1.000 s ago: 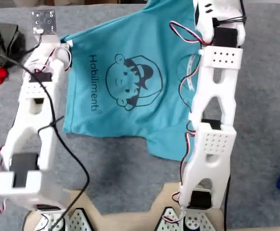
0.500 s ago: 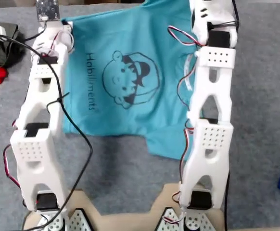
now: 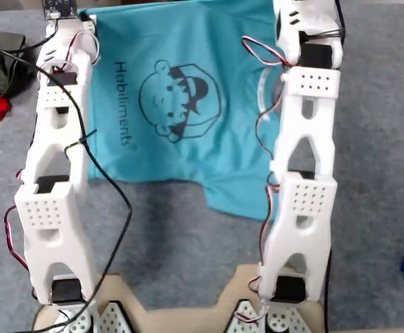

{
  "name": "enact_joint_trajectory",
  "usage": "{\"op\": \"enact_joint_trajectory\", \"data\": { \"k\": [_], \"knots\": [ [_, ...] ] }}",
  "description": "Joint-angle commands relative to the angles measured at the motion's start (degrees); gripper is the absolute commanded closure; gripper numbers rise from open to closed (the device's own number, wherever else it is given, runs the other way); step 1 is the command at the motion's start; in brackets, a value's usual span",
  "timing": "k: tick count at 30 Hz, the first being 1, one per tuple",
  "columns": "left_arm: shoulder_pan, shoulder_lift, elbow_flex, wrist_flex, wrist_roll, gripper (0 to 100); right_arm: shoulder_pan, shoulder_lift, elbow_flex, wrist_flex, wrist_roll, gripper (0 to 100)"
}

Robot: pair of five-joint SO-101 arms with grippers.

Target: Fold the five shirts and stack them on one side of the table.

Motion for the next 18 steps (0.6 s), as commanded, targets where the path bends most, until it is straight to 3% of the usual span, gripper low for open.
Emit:
{"op": "enact_joint_trajectory", "data": {
  "k": [1,11,18],
  "knots": [
    [-1.6,-0.7,-3.5,8.0,-0.4,98,-2.2,-1.4,-2.9,12.7,0.6,99.4],
    [-2.7,-1.1,-4.2,25.9,-0.4,98,-3.5,-1.8,-17.4,43.3,0.6,99.4],
    [-2.6,-1.1,-14.8,49.7,-0.5,98,-3.2,-1.8,-24.4,60.3,0.6,99.4]
  ]
}}
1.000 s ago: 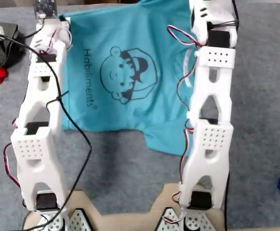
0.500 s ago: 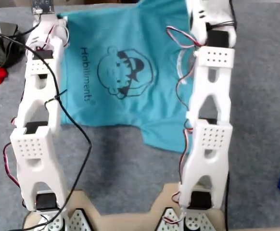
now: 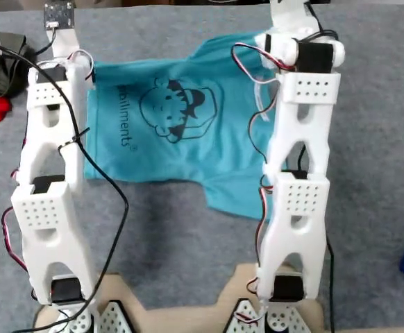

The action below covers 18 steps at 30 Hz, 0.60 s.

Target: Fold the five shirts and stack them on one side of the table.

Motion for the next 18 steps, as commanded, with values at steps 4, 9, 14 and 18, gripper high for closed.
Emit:
{"op": "enact_joint_trajectory", "data": {
  "k": [4,9,14,18],
  "knots": [
    [-0.5,-0.7,-13.9,20.8,-0.5,98,1.1,-1.8,-7.5,10.7,0.6,99.4],
    [2.5,-0.6,-15.7,33.6,-0.5,98,3.1,-2.1,-5.2,10.8,0.6,99.4],
    [4.2,-0.5,-15.7,40.0,-0.4,98,4.0,-4.6,0.2,10.9,0.6,99.4],
    [3.6,-0.5,-15.7,41.1,-0.5,98,4.1,-11.9,10.3,10.9,0.6,99.4]
  ]
}}
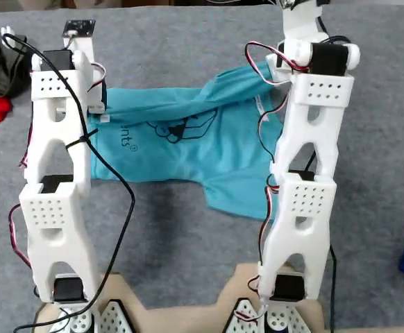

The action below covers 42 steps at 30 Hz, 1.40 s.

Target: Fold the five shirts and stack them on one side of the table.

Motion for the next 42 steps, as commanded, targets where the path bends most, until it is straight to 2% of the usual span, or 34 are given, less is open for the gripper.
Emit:
{"op": "enact_joint_trajectory", "data": {
  "k": [1,4,9,15,21,27,34,42],
  "knots": [
    [-0.6,-0.5,-3.0,0.8,-0.5,98,1.1,-10.7,8.4,1.0,0.6,99.4],
    [-1.5,-0.5,-2.9,1.1,-1.8,98,1.1,-17.9,19.1,0.9,2.3,99.4],
    [-1.8,-0.5,0.1,3.3,-8.5,98,1.5,-28.4,35.4,0.0,2.7,99.4],
    [-2.6,-0.5,4.8,3.3,-10.4,98,1.5,-37.3,51.6,-2.2,2.7,99.4],
    [-4.5,-0.5,4.9,3.5,-10.5,98,1.1,-49.3,72.5,-9.8,2.6,99.4],
    [-4.7,-0.5,7.0,3.6,-10.5,98,1.5,-59.8,95.3,-22.3,2.6,99.4],
    [-3.3,-0.5,18.5,2.2,-13.6,98,5.9,-61.6,105.7,-27.7,2.6,99.4],
    [-4.9,-0.5,19.5,-0.4,-13.7,98,5.9,-67.6,113.3,-27.9,3.6,99.4]
  ]
}}
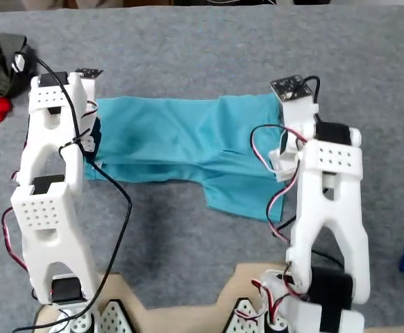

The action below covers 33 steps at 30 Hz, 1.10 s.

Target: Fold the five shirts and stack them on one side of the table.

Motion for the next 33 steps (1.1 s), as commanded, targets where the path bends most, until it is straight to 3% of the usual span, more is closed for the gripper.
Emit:
{"op": "enact_joint_trajectory", "data": {
  "k": [1,9,33],
  "knots": [
    [-1.1,-0.4,-0.1,-0.7,-0.6,98,0.7,-6.4,2.9,-1.0,1.5,99.4],
    [-1.1,-0.4,0.0,-0.4,-0.6,98,3.3,-13.1,7.5,-0.9,1.5,99.4],
    [-0.3,-0.4,3.7,-0.8,-3.5,98,4.0,-13.8,15.3,-6.2,3.7,99.4]
  ]
}}
